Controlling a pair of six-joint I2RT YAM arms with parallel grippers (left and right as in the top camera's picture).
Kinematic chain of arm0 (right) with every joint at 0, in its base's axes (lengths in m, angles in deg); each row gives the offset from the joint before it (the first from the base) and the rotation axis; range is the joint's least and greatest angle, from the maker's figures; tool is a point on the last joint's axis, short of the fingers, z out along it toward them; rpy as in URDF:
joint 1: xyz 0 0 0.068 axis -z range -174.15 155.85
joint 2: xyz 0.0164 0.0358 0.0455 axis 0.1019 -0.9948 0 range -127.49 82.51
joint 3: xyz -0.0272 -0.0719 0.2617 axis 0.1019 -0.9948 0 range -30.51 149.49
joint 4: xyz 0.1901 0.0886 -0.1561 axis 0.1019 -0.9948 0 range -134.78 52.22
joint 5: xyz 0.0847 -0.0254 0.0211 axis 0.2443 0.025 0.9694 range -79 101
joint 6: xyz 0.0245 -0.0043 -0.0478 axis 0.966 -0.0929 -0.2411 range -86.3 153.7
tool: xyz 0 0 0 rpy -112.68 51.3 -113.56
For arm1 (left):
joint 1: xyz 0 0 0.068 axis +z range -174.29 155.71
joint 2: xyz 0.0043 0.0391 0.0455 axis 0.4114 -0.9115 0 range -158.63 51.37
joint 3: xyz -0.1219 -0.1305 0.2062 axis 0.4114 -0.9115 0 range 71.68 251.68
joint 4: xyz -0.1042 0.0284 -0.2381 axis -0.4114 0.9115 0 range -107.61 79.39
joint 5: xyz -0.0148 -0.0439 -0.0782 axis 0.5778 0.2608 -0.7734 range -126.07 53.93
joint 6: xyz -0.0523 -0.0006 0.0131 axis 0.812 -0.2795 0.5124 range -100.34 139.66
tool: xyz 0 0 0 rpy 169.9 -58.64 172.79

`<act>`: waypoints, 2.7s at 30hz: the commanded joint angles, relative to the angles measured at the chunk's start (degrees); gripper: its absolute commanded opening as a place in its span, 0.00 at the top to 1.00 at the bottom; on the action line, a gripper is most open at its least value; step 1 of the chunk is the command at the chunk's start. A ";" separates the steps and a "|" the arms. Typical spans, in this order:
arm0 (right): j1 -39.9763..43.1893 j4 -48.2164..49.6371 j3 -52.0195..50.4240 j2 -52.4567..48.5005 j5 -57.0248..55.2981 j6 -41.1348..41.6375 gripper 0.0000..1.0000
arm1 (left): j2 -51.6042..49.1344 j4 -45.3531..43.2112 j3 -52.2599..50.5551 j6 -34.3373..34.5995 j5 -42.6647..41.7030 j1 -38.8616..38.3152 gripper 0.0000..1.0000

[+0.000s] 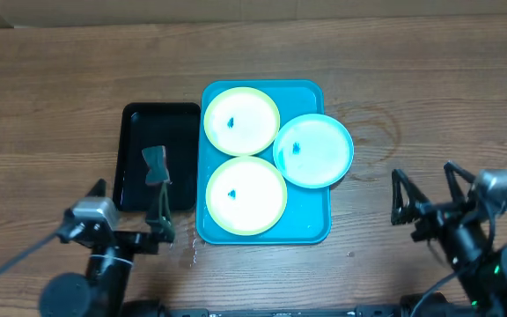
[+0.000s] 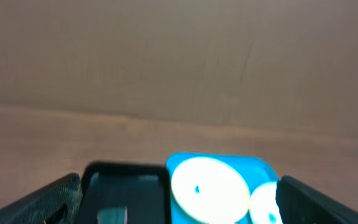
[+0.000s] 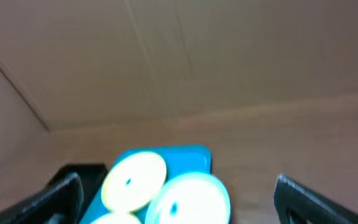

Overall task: Clean dirty plates on tray and stack at the side
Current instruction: 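Move left gripper over the sponge and right gripper toward the blue plate, then grasp the light-blue plate rim with the right gripper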

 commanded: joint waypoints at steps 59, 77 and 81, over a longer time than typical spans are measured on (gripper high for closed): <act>-30.38 -12.00 22.93 -74.84 -3.08 18.56 0.52 | -61.05 55.49 47.80 0.61 -1.51 -0.39 0.51; -34.45 -10.51 22.84 -79.28 -4.63 21.14 0.64 | -61.42 54.88 47.67 2.16 1.42 -0.42 0.44; -35.10 -9.22 22.80 -81.15 -4.61 22.93 0.64 | -61.70 54.93 47.67 2.12 1.46 -0.42 0.44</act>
